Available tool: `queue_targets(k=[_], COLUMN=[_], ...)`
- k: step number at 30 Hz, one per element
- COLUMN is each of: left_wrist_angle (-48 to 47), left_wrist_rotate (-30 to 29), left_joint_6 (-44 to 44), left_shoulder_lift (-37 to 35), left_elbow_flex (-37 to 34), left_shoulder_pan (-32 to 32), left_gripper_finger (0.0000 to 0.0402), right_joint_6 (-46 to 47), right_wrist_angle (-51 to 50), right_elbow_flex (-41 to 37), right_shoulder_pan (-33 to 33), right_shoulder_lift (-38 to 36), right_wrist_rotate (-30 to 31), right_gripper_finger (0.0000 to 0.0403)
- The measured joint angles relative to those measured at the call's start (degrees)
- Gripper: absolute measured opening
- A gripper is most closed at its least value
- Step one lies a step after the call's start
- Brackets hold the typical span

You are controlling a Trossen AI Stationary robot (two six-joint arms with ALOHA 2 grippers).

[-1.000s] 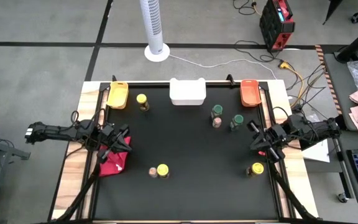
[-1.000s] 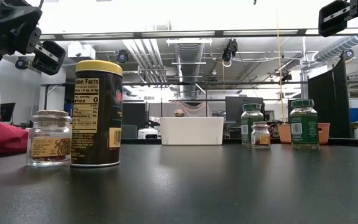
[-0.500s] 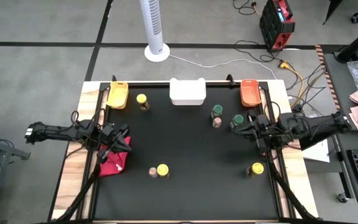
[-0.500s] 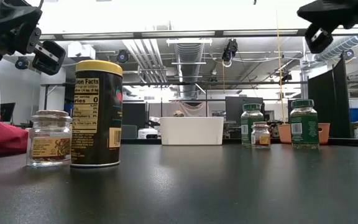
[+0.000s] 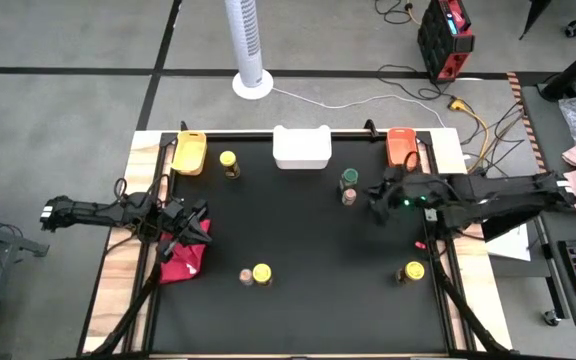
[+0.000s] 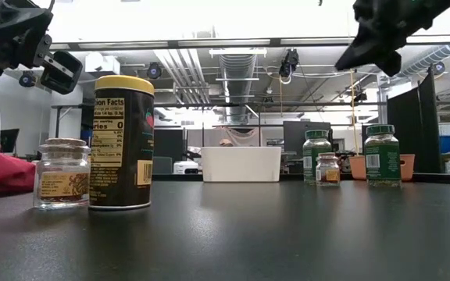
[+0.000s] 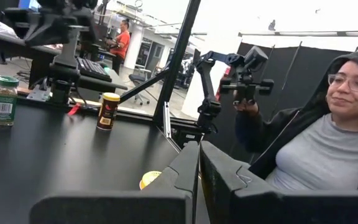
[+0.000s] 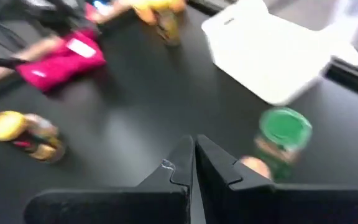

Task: Sort spices by type
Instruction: Put the left green spice bottle into the white bin

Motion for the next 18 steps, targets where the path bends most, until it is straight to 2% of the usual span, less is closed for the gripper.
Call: queue_targets(k=[9, 18], left_wrist_angle=[0.01, 0.01], left_wrist_rotate=[0.0, 0.0], left_joint_6=[0.02, 0.0], left_shoulder_lift=[0.0, 0.0], left_elbow_flex=[0.0, 0.0], left_shoulder_pan=[-0.01, 0.0], left_gripper_finger=[0.0, 0.0], right_joint_6=[-3.75, -4.7], right_wrist_angle=[-2.48, -2.52], right_elbow_flex=[3.81, 4.18], right_shoulder_pan=[-8.58, -10.43], right_shoulder_lift=[7.23, 10.54], right_wrist_rotate=[-5.84, -5.82], right_gripper_finger=[0.0009, 0.0009])
